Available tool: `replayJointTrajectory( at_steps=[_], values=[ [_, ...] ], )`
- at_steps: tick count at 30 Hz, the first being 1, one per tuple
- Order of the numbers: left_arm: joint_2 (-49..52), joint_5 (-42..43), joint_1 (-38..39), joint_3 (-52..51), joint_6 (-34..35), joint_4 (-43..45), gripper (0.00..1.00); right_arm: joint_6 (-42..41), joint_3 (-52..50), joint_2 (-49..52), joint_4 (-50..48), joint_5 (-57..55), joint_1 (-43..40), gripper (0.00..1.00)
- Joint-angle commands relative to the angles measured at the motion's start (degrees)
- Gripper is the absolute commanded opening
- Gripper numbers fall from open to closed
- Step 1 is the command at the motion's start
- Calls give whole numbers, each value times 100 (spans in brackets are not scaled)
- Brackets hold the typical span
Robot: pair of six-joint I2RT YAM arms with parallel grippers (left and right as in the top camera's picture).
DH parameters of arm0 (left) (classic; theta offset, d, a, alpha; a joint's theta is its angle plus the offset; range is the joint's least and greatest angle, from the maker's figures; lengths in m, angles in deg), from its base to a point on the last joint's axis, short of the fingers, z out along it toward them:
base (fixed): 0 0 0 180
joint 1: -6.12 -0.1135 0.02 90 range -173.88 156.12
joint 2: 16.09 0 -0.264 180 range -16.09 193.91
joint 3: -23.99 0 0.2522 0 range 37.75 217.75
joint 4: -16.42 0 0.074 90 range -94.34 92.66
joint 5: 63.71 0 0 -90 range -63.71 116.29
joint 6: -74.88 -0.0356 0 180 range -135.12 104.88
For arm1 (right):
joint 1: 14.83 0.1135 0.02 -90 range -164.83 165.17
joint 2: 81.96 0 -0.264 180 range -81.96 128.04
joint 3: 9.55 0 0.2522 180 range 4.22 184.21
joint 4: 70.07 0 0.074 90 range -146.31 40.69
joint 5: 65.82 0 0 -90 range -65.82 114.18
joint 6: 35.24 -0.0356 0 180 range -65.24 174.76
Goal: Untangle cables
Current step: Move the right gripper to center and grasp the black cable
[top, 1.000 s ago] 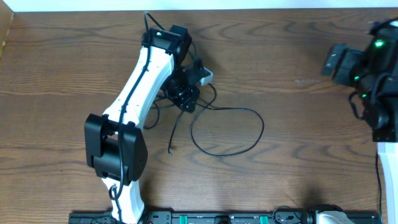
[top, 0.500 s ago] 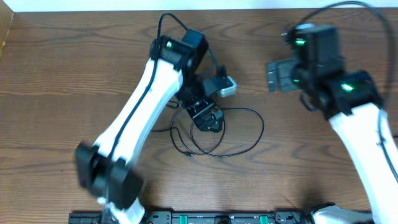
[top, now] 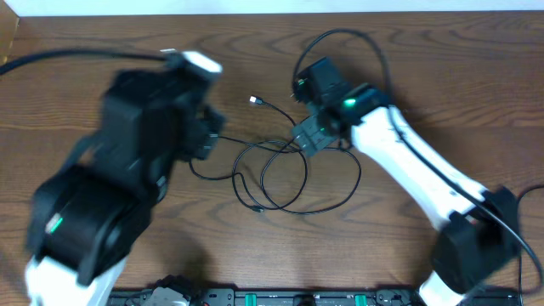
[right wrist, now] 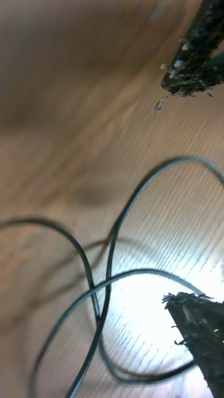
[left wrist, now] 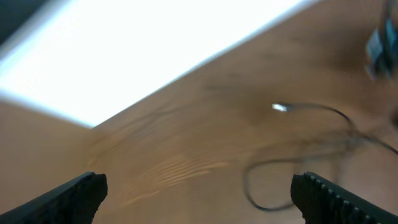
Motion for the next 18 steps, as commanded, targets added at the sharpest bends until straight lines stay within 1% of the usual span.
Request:
replayJointTrajectory(
  at_steps=[1,6,10,15,18],
  values=[
    [-323,-997,-229,9,881,15,100,428,15,476,-129,-55,238,99],
    [-422,-997,-306,9,953,-55,100,761,15,1014,-531,-177,354,99],
    [-321,-994,-306,-15,953,-118,100,1010,15,1421,-627,-177,367,99],
    [-129,-994,-306,-20,970,-157,100,1008,15,1768,-669,-175,369,99],
    [39,-994,-306,-20,973,-188,100,1010,15,1801,-739,-177,424,99]
  ],
)
